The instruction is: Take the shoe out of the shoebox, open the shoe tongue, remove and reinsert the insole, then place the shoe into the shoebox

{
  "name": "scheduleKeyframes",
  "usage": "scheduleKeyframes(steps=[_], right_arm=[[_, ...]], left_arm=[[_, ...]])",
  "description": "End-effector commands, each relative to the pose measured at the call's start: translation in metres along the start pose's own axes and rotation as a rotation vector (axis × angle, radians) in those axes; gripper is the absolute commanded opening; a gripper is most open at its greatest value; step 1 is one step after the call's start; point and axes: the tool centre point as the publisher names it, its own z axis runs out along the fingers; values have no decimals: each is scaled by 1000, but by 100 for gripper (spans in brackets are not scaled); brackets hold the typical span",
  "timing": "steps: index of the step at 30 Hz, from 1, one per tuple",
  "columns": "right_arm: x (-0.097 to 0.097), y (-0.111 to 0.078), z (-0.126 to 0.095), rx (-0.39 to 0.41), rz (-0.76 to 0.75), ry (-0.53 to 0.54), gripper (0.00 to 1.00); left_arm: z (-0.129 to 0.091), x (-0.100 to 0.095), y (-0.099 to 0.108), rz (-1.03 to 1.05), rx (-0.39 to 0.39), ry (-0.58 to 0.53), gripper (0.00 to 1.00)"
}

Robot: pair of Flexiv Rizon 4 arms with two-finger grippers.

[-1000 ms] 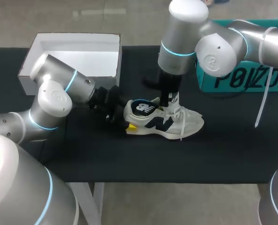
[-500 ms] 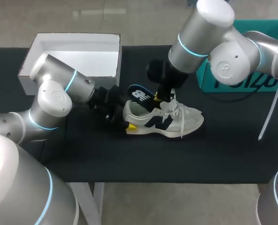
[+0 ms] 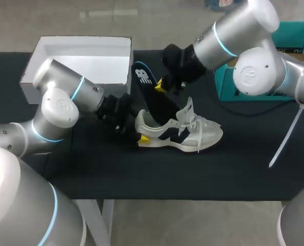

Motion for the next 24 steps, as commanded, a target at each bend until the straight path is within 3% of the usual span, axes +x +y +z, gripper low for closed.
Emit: scheduleKeyframes(steps=[1,18,24], right_arm=[[1,2,-17,-173,-4,13,0],[4,4,-22,-166,5,14,0],[-2,28,-53,-300,171,6,0]], left_arm=[[2,0,1,0,-1,0,0],[2,0,1,0,-1,0,0],[2,0,1,0,-1,0,0]])
